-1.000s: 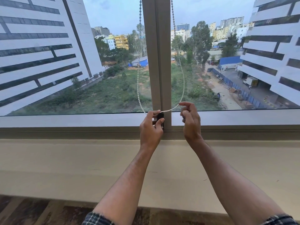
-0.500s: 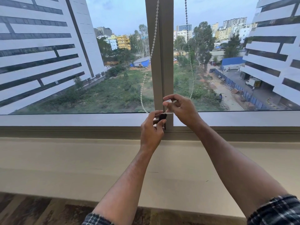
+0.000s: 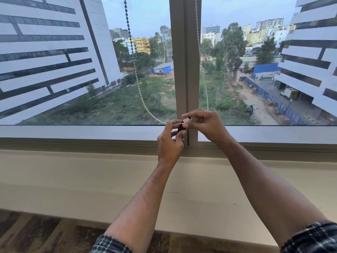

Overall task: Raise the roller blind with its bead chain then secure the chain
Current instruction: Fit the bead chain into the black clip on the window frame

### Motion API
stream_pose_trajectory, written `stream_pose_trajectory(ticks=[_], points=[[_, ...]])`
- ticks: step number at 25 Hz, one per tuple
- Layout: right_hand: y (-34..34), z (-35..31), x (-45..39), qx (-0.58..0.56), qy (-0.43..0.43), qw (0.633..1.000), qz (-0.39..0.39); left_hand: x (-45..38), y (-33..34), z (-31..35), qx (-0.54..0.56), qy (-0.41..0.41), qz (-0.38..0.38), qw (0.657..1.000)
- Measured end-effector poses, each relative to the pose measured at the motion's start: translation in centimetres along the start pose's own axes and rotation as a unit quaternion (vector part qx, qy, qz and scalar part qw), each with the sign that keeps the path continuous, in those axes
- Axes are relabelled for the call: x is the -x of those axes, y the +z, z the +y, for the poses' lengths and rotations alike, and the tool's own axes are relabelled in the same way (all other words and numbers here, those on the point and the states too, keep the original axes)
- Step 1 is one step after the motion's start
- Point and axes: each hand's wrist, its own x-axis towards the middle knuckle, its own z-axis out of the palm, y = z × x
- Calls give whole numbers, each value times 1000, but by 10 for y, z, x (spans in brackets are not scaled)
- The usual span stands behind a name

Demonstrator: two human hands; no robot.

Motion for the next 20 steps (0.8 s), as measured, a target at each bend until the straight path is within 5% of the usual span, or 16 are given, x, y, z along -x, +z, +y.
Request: stream_pose_trajectory(ticks=[10,20], points=[[-7,-9,-5,45,-34,997,-60,-1,3,-4,-5,-17,-8,1000],[-4,-12,-12,40,31,998,-49,-5,3,0,-3,-38,5,999]])
